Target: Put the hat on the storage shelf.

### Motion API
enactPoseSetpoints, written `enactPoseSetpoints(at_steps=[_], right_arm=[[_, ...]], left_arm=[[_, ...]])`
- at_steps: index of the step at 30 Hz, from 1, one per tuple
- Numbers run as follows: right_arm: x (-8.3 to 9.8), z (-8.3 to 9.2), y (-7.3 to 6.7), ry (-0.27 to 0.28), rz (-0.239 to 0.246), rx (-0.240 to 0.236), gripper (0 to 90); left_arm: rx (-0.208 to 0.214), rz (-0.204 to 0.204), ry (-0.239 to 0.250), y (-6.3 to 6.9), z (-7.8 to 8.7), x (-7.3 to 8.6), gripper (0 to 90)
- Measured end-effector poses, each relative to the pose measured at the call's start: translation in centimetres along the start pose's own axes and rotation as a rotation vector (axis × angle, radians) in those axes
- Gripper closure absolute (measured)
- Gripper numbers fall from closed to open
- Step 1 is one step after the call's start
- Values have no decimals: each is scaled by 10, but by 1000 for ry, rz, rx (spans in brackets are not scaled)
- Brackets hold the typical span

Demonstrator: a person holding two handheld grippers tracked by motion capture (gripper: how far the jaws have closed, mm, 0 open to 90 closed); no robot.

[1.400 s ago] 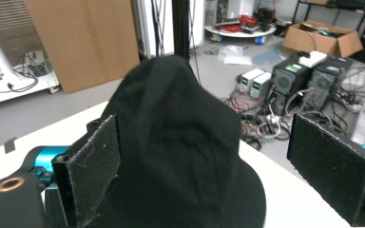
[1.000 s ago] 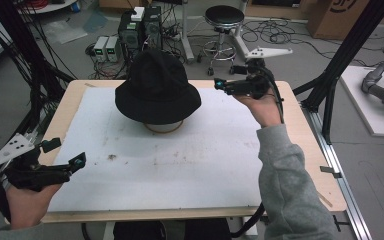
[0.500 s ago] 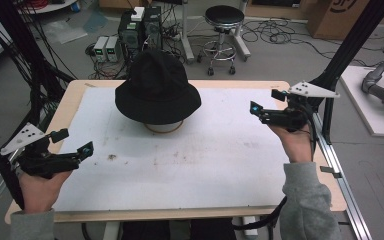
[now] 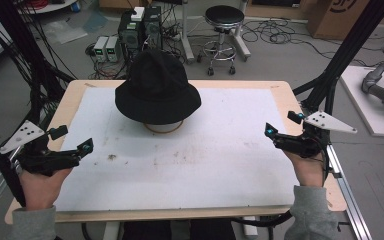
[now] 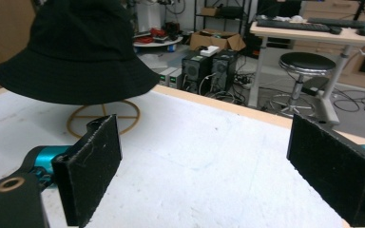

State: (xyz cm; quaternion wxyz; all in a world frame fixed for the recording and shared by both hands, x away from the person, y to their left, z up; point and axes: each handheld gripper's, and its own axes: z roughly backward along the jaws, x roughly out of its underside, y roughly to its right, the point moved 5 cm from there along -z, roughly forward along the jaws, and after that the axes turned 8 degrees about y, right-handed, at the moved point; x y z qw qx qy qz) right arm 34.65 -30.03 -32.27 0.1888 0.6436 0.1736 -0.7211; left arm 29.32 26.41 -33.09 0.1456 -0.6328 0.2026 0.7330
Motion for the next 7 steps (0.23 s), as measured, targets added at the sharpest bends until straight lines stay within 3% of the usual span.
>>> enactPoseSetpoints(at_steps=[7], right_arm=[[11, 12, 16, 0, -33, 42, 109]], left_arm=[[-12, -6, -9, 3, -6, 6, 24]])
